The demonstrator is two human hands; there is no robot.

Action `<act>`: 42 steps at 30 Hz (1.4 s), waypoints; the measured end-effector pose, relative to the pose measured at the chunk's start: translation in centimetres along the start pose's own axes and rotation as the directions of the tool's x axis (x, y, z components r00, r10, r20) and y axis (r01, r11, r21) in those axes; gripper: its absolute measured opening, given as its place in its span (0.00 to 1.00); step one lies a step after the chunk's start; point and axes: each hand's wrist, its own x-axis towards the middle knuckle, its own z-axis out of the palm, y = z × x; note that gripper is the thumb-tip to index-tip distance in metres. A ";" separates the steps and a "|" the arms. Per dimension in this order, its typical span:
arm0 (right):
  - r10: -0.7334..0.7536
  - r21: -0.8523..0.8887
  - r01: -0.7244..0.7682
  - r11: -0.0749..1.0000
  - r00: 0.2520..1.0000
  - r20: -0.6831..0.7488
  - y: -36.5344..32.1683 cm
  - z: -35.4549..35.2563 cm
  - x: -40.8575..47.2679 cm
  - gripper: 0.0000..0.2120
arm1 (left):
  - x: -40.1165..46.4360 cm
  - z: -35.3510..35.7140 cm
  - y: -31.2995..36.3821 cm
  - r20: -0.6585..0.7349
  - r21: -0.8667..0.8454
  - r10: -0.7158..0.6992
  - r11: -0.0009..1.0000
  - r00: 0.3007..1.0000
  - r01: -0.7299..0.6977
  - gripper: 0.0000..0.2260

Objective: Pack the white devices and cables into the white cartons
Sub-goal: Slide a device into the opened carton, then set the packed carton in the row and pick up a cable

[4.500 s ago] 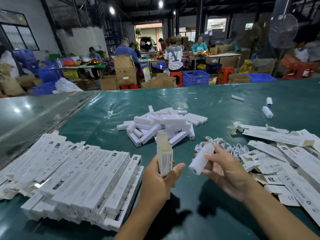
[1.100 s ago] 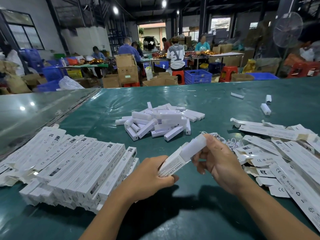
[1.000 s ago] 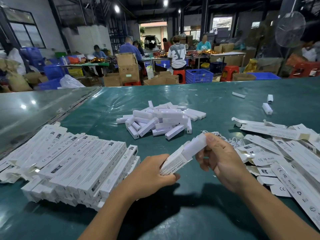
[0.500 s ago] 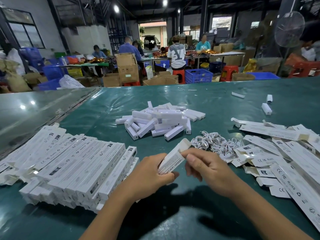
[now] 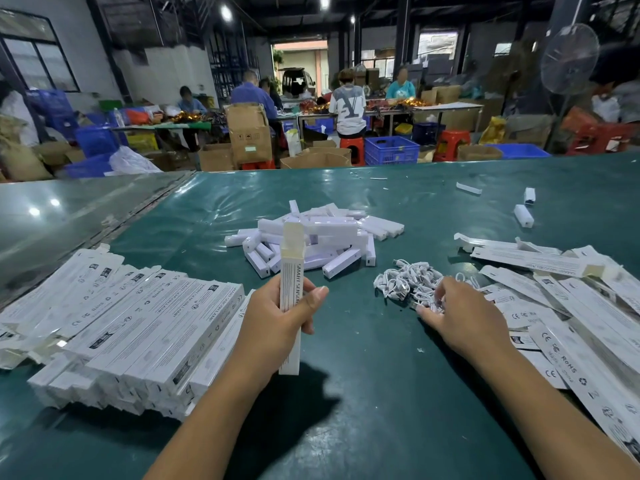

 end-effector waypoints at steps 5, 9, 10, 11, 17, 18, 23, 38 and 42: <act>-0.025 -0.060 0.026 0.998 1.000 0.017 -0.3 0.2 -0.3 0.14 | 0.0 0.0 -0.1 -0.010 -0.002 0.006 1.000 1.000 -0.006 0.13; -0.050 -0.036 0.049 0.998 0.999 -0.021 -0.2 0.0 -0.4 0.11 | -0.1 0.2 0.0 0.007 0.014 -0.006 1.000 1.000 0.006 0.11; -0.072 0.019 0.073 0.997 0.996 -0.051 -0.4 -0.1 -0.4 0.11 | -0.2 0.3 0.0 0.014 0.021 -0.004 1.000 1.000 0.004 0.10; -0.094 0.101 0.103 0.989 0.991 -0.090 -0.6 -0.1 -0.5 0.10 | -0.3 0.4 0.0 0.022 0.026 -0.002 1.000 1.000 0.002 0.09; -0.026 0.541 0.113 0.833 0.986 -0.166 -1.3 -0.1 -0.7 0.09 | -0.8 1.3 0.1 0.107 0.010 -0.002 1.000 0.994 0.000 0.08; 0.008 0.603 0.077 0.794 0.991 -0.137 -1.2 0.0 -0.5 0.09 | -0.8 1.3 0.0 0.111 0.014 -0.004 1.000 0.994 0.003 0.08; 0.012 0.814 0.044 0.579 0.998 -0.063 -1.4 0.2 -0.3 0.03 | -0.7 1.5 -0.4 0.120 0.011 -0.018 1.000 0.993 0.017 0.09; -0.393 0.979 0.052 0.198 0.919 0.031 -6.9 -0.6 -5.2 0.12 | -1.1 1.4 0.0 0.283 -0.163 -0.122 0.971 0.951 0.174 0.16; -0.327 0.995 0.005 0.104 0.945 0.029 -7.4 -0.5 -5.9 0.08 | -1.4 1.9 0.1 0.338 -0.272 -0.137 0.933 0.931 0.236 0.13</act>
